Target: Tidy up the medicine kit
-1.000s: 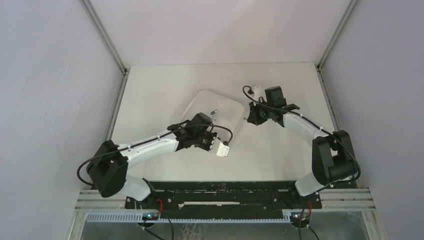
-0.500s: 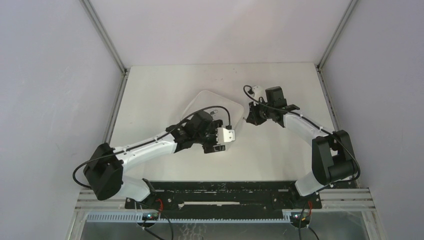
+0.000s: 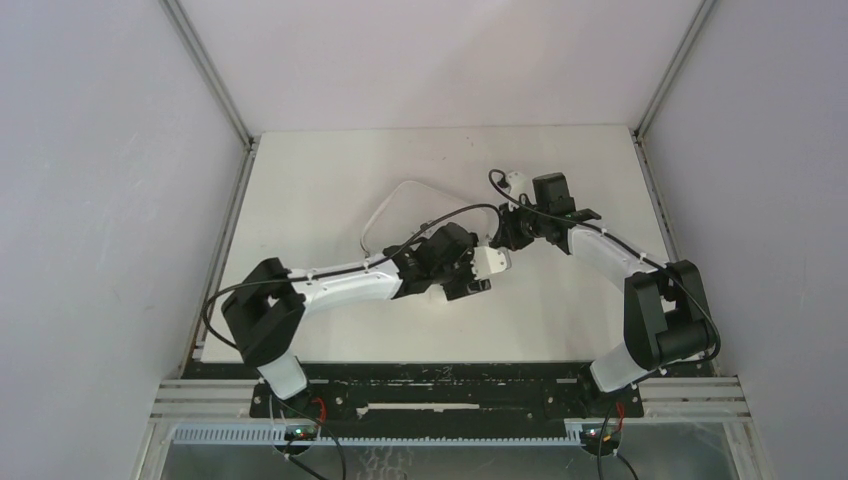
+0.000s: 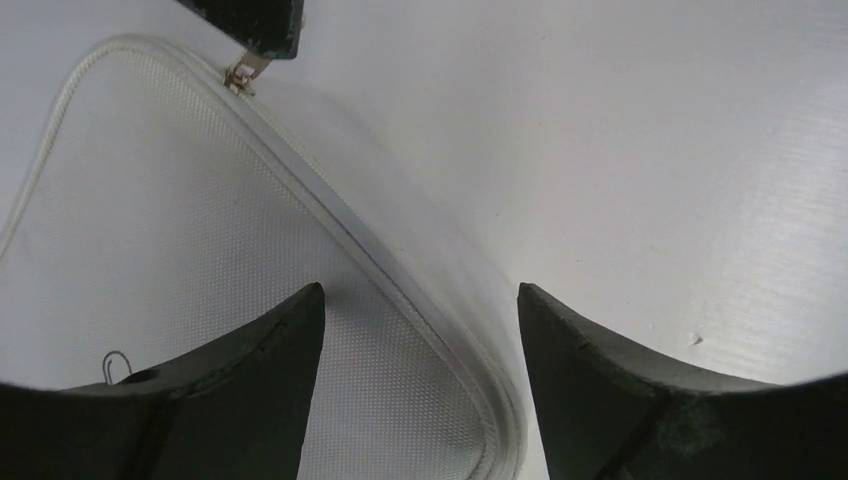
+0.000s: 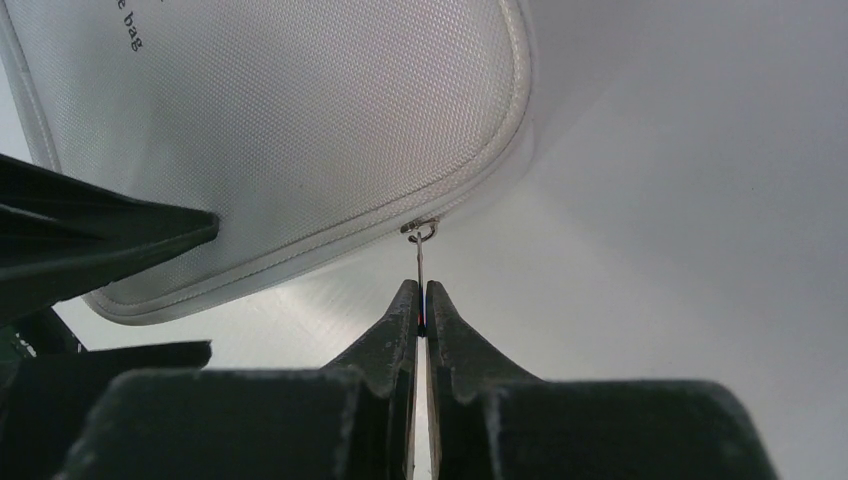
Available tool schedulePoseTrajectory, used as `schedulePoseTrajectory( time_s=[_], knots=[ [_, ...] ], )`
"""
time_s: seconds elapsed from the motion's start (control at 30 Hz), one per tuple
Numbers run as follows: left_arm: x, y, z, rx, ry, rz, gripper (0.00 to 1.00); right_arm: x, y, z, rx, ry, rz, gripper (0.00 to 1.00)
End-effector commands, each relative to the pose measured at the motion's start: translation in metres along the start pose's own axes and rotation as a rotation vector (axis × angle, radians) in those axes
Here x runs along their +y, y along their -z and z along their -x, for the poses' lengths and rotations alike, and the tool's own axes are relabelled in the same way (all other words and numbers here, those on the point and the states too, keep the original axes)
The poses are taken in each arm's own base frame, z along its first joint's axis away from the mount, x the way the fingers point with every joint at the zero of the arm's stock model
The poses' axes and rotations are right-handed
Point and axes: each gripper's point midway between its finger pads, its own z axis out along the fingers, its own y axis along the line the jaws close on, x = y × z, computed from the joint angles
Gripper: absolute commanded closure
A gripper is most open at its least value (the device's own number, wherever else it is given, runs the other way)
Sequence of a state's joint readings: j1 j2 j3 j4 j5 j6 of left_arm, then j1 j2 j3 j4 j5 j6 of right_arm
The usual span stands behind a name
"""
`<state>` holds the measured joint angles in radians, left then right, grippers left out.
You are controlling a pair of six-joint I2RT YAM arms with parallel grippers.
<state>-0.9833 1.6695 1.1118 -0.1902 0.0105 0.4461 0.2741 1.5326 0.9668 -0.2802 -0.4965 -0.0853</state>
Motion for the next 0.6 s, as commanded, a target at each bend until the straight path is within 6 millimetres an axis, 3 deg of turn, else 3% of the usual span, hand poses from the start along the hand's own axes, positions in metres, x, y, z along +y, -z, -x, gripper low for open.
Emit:
schedulePoseTrajectory(
  time_s=[0.0, 0.23, 0.33, 0.5, 0.57],
  knots=[
    [0.03, 0.002, 0.005, 0.041, -0.023, 0.133, 0.3, 0.001, 0.006, 0.012, -0.045, 0.012, -0.002, 1.0],
    [0.023, 0.018, -0.041, 0.152, -0.122, 0.145, 0.68, -0.012, 0.007, 0.006, -0.018, 0.015, -0.083, 1.0],
    [0.017, 0.027, -0.057, 0.194, -0.15, 0.119, 0.76, -0.017, 0.006, 0.004, -0.008, 0.015, -0.115, 1.0],
    [0.01, 0.038, -0.081, 0.244, -0.169, 0.076, 0.99, -0.025, 0.008, 0.004, -0.005, 0.021, -0.167, 1.0],
    [0.009, 0.042, -0.089, 0.251, -0.152, 0.044, 1.0, -0.028, 0.008, 0.003, -0.001, 0.025, -0.188, 1.0]
  ],
)
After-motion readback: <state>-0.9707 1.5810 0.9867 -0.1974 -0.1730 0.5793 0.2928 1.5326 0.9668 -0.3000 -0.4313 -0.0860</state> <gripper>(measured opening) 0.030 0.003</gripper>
